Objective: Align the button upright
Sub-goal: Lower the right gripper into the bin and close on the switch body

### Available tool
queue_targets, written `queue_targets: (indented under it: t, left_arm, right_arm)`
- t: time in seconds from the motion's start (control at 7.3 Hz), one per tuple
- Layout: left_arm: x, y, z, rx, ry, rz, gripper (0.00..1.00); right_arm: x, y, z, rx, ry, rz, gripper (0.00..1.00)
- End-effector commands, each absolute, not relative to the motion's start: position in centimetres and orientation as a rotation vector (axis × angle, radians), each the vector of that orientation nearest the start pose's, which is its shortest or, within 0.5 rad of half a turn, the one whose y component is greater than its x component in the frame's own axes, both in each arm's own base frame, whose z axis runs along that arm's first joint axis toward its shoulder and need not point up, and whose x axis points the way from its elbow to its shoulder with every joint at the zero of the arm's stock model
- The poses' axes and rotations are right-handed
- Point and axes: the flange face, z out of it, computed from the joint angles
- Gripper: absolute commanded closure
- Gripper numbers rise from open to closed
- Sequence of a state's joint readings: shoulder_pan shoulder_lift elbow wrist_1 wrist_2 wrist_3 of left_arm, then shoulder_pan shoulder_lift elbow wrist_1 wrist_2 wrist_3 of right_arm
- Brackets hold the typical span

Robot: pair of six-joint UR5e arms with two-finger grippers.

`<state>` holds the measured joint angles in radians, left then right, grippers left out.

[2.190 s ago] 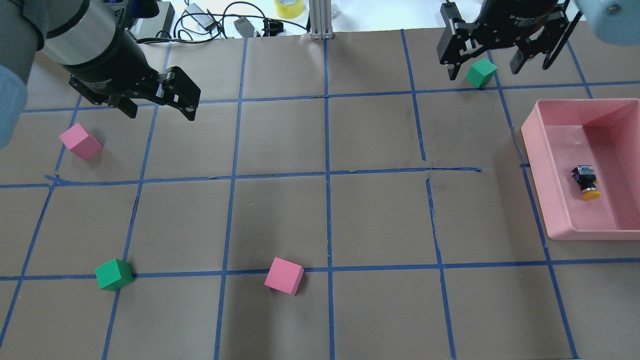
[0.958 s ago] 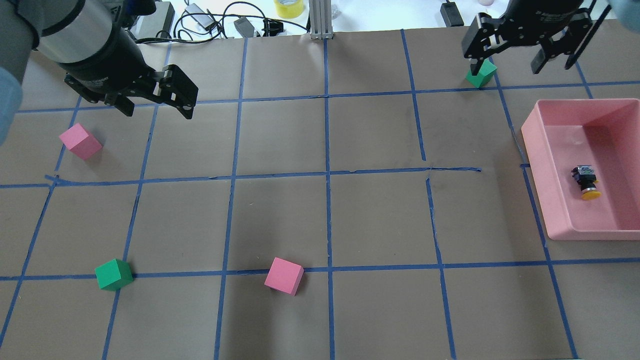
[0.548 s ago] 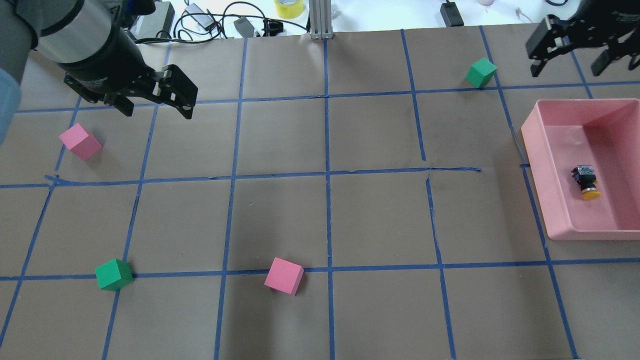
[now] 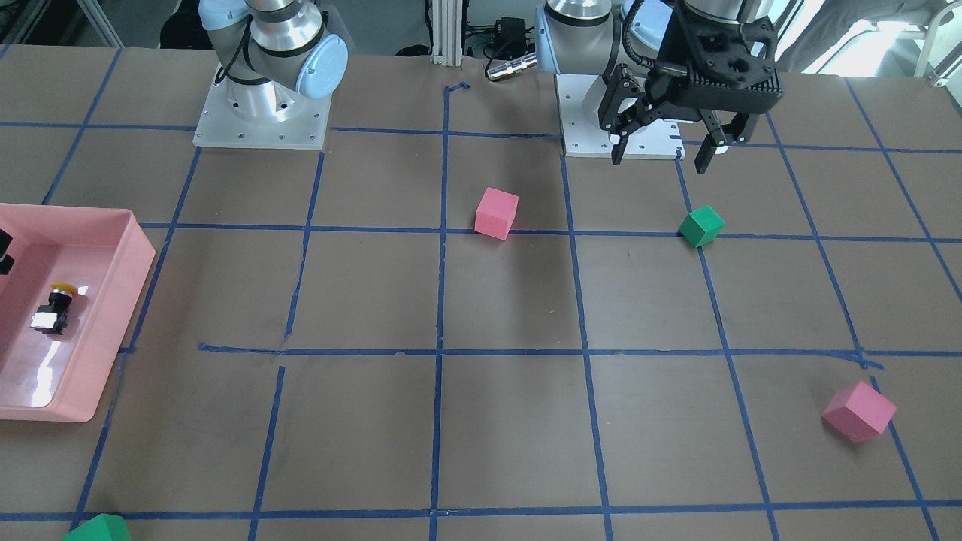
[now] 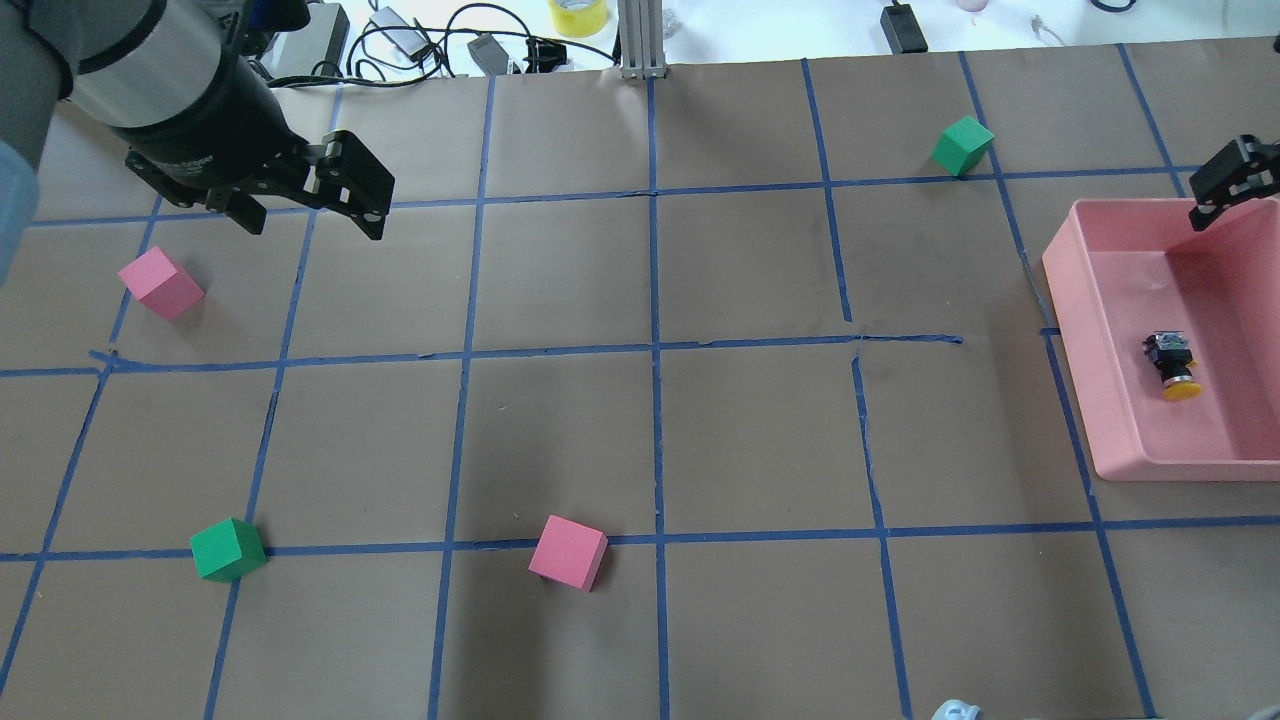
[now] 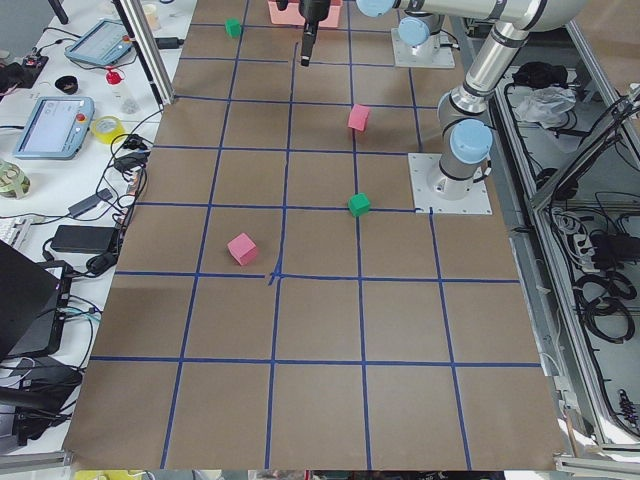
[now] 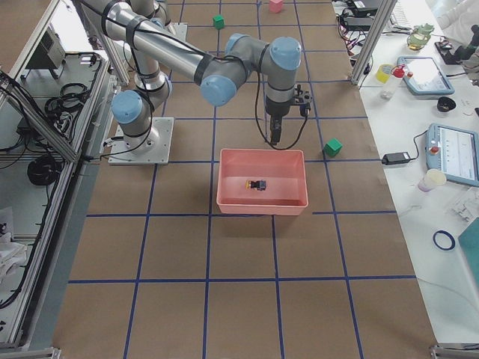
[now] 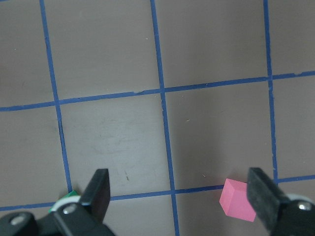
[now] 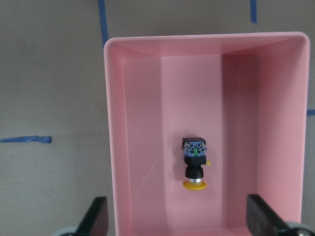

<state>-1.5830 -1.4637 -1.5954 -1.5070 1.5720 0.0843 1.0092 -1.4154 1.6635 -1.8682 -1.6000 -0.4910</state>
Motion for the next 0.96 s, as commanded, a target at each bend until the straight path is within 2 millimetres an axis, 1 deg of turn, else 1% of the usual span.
queue_targets:
  t: [0.0, 0.14, 0.55, 0.82]
  left_arm:
    - [-13.9, -45.7, 53.4, 0.151, 3.124, -0.231, 0.00]
    - [-13.9, -45.7, 53.3, 0.151, 3.124, -0.228, 0.00]
    - [-13.9, -45.7, 53.3, 0.151, 3.124, -0.228, 0.00]
    - [-13.9, -45.7, 53.3, 0.151, 3.124, -0.228, 0.00]
  right_arm:
    - [-20.0, -52.9, 35.4, 0.134, 3.194, -0.055, 0.00]
    - [-20.2, -53.1, 34.5, 0.134, 3.192, -0.045, 0.00]
    - [-20.2, -53.1, 34.2, 0.133, 3.188, -0.040, 0.00]
    - [-20.4, -53.1, 33.2, 0.136, 3.189, -0.028, 0.00]
